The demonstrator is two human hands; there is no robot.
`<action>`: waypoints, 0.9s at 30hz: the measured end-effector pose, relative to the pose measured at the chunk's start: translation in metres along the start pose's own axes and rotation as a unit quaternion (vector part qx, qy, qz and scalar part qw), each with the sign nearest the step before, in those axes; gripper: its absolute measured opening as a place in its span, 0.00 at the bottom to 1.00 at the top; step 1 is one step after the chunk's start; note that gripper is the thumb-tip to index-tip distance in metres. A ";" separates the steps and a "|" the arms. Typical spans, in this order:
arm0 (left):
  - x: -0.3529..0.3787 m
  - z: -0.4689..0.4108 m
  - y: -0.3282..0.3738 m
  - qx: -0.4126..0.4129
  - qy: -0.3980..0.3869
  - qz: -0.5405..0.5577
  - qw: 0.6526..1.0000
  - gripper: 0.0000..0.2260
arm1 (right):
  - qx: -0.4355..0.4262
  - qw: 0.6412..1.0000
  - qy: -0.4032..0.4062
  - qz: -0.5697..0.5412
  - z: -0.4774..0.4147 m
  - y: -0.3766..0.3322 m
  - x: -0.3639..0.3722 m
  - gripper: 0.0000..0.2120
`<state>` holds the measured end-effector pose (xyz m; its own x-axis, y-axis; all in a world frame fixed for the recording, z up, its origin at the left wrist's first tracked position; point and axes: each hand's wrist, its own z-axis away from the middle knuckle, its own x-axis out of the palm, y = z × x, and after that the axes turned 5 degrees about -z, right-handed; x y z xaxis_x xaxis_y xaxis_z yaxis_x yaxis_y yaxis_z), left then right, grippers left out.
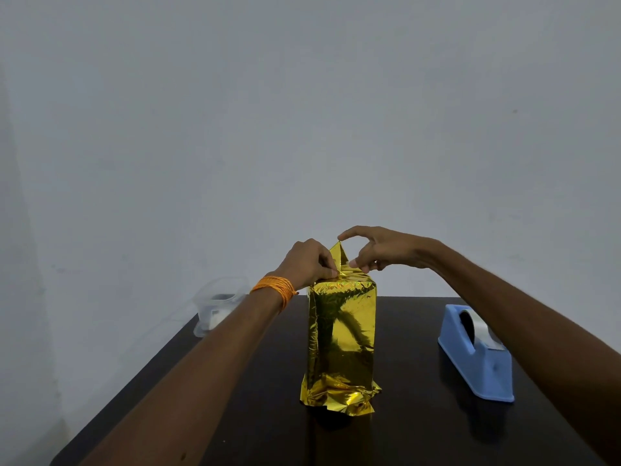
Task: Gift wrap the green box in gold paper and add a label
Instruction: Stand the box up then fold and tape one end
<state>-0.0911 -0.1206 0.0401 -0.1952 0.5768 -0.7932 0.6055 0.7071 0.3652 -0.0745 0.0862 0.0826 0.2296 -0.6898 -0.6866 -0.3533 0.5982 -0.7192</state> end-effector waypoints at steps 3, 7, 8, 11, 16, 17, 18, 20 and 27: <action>0.001 0.000 0.000 -0.001 -0.001 -0.002 1.000 0.04 | 0.003 1.000 -0.008 -0.001 -0.004 0.003 0.003 0.32; 0.001 -0.001 -0.001 -0.001 -0.003 -0.002 1.000 0.04 | 0.011 1.000 -0.021 0.006 -0.009 0.007 0.005 0.36; 0.001 -0.001 -0.001 -0.001 -0.002 -0.001 1.000 0.04 | 0.016 1.000 -0.024 0.013 -0.010 0.009 0.005 0.38; 0.001 -0.002 -0.002 -0.002 0.002 0.002 1.000 0.04 | 0.033 0.998 -0.025 0.042 -0.016 0.009 0.005 0.40; 0.000 -0.002 0.000 -0.003 0.002 0.005 1.000 0.03 | 0.074 0.992 -0.018 0.100 -0.024 0.006 -0.001 0.42; 0.000 -0.002 0.001 -0.004 0.000 0.004 1.000 0.03 | 0.080 0.989 -0.002 0.123 -0.022 0.008 -0.002 0.43; 0.000 -0.001 0.001 -0.004 0.000 0.004 1.000 0.03 | 0.083 0.987 0.014 0.136 -0.019 0.012 -0.002 0.43; 0.000 -0.001 0.000 -0.003 0.000 0.007 1.000 0.04 | 0.084 0.988 0.042 0.121 -0.012 0.023 0.000 0.42; -0.001 0.001 0.003 -0.005 -0.002 0.006 1.000 0.05 | 0.041 0.984 0.169 -0.045 0.010 0.053 0.034 0.27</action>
<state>-0.0889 -0.1196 0.0412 -0.1842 0.5843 -0.7904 0.5995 0.7040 0.3807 -0.0760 0.0989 0.0202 -0.0626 -0.8296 -0.5549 -0.2677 0.5495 -0.7914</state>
